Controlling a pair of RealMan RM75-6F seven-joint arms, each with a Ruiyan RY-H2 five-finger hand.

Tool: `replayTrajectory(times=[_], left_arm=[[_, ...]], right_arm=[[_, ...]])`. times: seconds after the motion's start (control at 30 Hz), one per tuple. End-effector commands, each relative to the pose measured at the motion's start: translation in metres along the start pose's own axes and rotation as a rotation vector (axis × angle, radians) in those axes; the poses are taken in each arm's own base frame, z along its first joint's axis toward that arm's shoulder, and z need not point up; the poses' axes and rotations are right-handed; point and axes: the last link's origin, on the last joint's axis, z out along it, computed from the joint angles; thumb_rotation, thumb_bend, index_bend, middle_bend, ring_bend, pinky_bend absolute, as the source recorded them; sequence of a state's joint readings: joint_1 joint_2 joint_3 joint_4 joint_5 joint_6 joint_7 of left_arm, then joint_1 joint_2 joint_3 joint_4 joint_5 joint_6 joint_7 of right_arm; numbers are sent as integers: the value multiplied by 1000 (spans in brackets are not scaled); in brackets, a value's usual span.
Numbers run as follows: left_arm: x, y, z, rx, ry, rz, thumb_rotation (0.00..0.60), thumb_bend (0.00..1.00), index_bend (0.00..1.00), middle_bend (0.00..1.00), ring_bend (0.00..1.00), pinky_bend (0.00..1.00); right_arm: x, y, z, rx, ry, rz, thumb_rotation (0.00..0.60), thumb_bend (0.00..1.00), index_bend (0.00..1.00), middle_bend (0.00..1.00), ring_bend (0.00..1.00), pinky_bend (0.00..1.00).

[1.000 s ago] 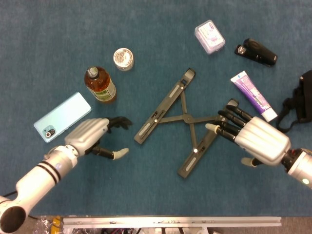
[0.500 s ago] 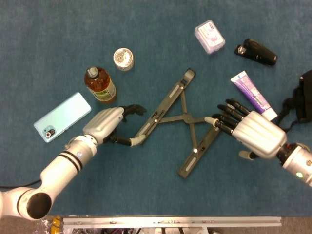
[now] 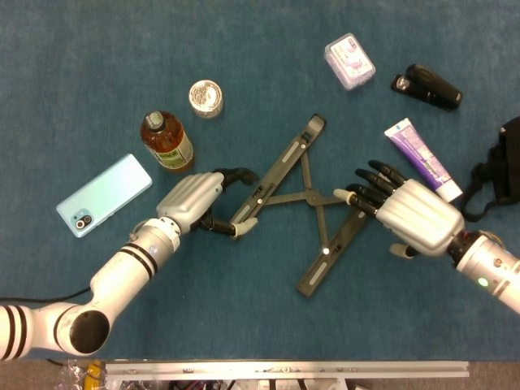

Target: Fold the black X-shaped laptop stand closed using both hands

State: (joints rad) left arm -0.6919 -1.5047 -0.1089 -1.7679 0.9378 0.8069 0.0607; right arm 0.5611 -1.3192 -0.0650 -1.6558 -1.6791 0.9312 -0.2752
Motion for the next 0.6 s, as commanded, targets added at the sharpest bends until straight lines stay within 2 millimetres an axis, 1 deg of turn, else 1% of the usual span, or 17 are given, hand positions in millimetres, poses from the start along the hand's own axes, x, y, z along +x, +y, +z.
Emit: replayTrajectory(times=[0.03, 0.17, 0.37, 0.6], left_arm=[[-3, -1, 5, -3, 10, 86, 370, 276, 177, 233, 139, 235], [-6, -3, 7, 6, 20, 160, 354, 276, 177, 247, 132, 228], [-10, -4, 10, 17, 27, 190, 347, 276, 177, 251, 119, 224], [-10, -8, 12, 12, 70, 277, 345, 276, 177, 248, 101, 213]], right_arm=[[-1, -2, 3, 5, 1, -7, 600, 87, 0, 163, 0, 47], [1, -5, 8, 14, 12, -18, 600, 87, 0, 163, 0, 47], [-1, -7, 16, 16, 28, -41, 600, 87, 0, 163, 0, 47], [-3, -10, 19, 17, 28, -30, 600, 88, 0, 163, 0, 47]])
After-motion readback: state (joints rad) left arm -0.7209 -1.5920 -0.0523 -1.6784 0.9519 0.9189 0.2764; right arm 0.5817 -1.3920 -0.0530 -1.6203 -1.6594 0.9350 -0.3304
